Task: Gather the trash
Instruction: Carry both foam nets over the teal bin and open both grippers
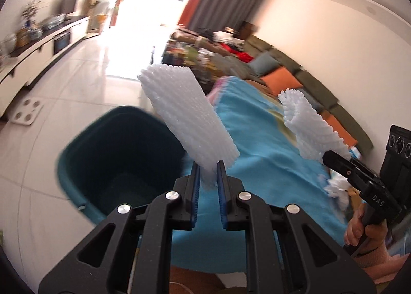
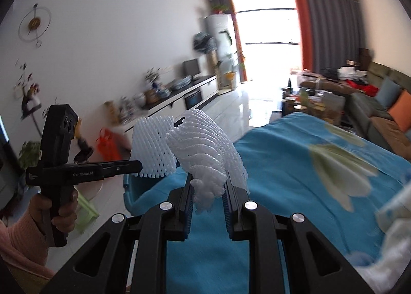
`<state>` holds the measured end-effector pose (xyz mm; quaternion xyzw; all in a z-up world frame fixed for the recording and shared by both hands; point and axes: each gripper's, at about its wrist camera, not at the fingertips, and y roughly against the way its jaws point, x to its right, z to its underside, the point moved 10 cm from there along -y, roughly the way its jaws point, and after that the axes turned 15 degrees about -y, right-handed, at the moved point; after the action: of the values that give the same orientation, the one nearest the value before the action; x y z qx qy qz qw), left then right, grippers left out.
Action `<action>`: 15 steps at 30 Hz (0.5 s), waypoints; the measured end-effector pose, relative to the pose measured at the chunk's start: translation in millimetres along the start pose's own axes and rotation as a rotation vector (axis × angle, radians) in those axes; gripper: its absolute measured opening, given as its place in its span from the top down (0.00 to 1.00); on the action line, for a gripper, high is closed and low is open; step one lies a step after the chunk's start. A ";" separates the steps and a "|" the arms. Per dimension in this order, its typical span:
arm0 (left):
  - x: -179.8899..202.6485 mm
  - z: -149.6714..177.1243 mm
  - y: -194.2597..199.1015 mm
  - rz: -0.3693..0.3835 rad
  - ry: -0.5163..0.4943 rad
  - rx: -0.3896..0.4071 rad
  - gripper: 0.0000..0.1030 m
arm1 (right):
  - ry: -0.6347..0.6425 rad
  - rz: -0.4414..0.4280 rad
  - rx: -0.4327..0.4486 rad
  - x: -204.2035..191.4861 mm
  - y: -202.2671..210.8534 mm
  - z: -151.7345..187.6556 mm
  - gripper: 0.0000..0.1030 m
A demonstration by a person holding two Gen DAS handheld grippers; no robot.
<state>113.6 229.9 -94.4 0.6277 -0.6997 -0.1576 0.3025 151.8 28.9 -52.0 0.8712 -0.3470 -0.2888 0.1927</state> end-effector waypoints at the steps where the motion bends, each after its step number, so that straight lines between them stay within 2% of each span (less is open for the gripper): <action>1: -11.8 1.5 2.0 -0.012 0.015 -0.006 0.87 | 0.014 -0.007 -0.012 -7.4 -7.1 0.6 0.81; 4: -38.3 12.3 0.3 -0.049 0.048 -0.034 0.87 | 0.048 -0.030 -0.056 -26.9 -32.8 -1.1 0.81; 9: -69.2 29.3 -10.2 -0.093 0.082 -0.094 0.87 | 0.116 -0.021 -0.112 -49.7 -67.1 1.7 0.80; 15: -69.8 52.8 -36.5 -0.104 0.113 -0.154 0.86 | 0.196 -0.007 -0.182 -70.4 -106.6 9.4 0.79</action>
<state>111.5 283.5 -172.5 0.6460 -0.6338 -0.1910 0.3802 156.7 151.1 -90.3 0.8754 -0.2960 -0.2332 0.3028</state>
